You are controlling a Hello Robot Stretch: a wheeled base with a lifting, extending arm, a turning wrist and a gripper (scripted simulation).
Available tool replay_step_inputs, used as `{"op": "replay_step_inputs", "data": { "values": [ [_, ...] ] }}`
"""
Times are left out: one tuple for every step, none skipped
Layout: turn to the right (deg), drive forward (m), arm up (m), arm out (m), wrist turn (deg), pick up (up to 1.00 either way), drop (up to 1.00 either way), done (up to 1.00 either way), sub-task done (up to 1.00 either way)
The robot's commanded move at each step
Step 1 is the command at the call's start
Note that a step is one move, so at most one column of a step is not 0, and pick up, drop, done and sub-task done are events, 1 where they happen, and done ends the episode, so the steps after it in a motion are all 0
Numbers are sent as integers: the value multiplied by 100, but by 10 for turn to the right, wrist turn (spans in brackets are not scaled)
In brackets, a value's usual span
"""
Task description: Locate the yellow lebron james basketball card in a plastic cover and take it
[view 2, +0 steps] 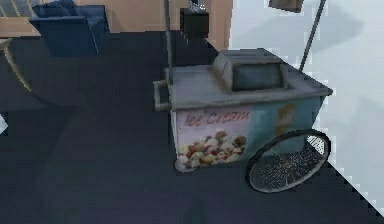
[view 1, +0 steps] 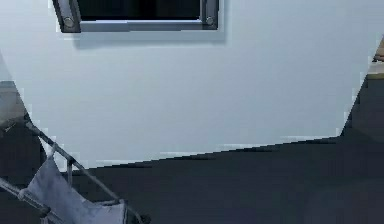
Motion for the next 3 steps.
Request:
{"op": "replay_step_inputs", "data": {
  "values": [
    [0,10,0,0,0,0,0,0,0],
    [-450,0,0,0,0,0,0,0,0],
    [-450,0,0,0,0,0,0,0,0]
  ]
}}
